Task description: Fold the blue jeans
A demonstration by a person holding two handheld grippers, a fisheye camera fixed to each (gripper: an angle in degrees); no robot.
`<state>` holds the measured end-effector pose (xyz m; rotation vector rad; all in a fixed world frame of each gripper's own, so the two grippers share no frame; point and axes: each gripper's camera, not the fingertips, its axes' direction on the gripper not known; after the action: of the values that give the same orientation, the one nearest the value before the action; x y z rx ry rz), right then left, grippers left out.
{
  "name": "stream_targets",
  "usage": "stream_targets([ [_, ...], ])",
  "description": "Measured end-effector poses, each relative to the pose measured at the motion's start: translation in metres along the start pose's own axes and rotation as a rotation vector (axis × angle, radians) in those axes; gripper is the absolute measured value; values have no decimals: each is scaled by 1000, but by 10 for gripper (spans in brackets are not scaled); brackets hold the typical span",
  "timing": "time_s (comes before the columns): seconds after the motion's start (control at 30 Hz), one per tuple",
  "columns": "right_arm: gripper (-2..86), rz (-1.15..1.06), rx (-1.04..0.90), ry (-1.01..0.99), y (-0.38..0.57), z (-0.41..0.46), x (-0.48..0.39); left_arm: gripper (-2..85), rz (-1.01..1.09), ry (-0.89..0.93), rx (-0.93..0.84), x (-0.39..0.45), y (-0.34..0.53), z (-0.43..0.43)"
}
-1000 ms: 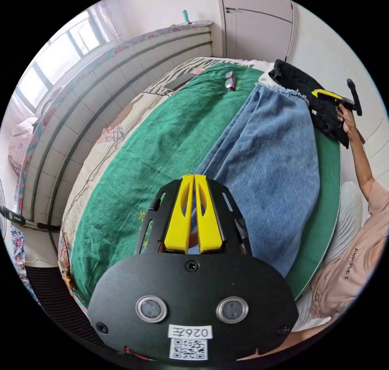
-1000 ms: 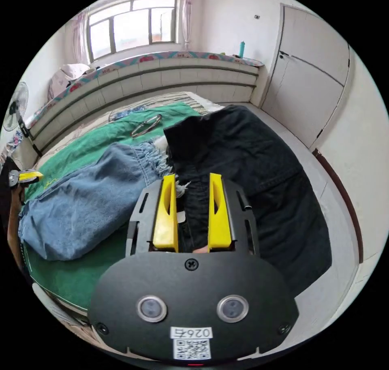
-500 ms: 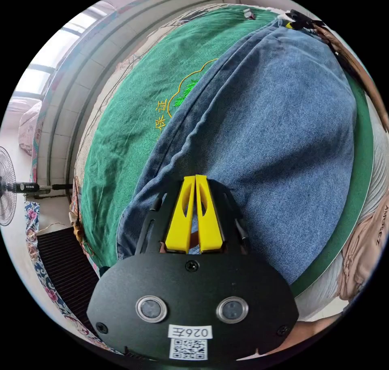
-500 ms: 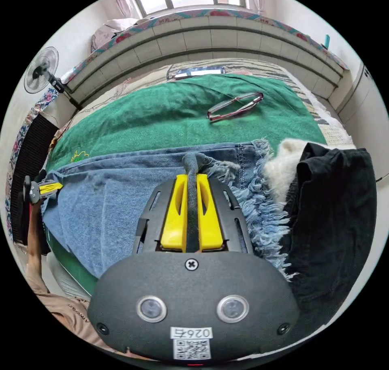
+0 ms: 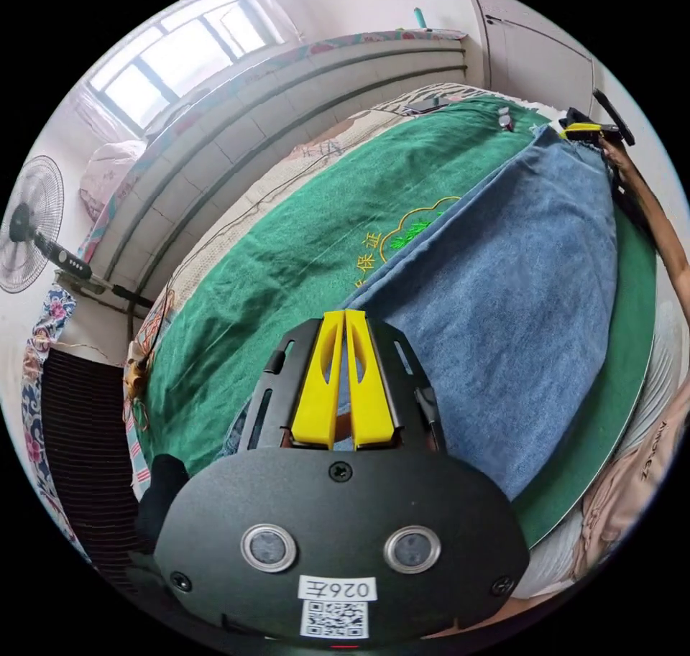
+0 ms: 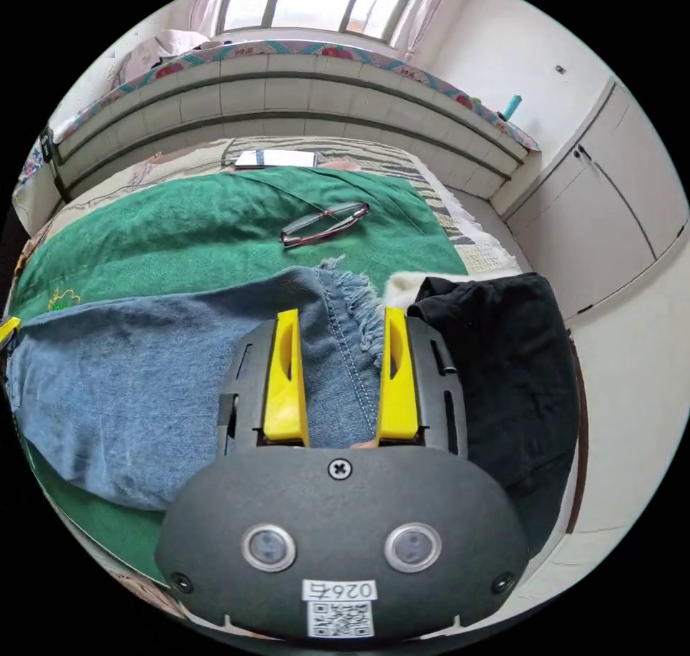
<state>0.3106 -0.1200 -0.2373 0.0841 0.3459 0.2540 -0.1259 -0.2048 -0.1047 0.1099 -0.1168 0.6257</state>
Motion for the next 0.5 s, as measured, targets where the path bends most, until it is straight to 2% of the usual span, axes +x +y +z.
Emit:
stream_targets([
  [0.13,79,-42,154,-78,39,-42,-24,-7,-229,-194,14,-35,85,-37],
  [0.23,68,-166,265,-291,58,-77,-68,0,-383,-268,56,-58,149,-64],
  [0.3,57,-352,291,-491,61,-101,-130,39,-454,-202,71,-71,189,-73],
  [0.4,47,-617,284,-621,67,-127,-233,160,-575,-54,71,-95,233,-69],
  [0.5,41,-814,274,-664,75,-140,-335,225,-707,169,128,-128,273,-56],
])
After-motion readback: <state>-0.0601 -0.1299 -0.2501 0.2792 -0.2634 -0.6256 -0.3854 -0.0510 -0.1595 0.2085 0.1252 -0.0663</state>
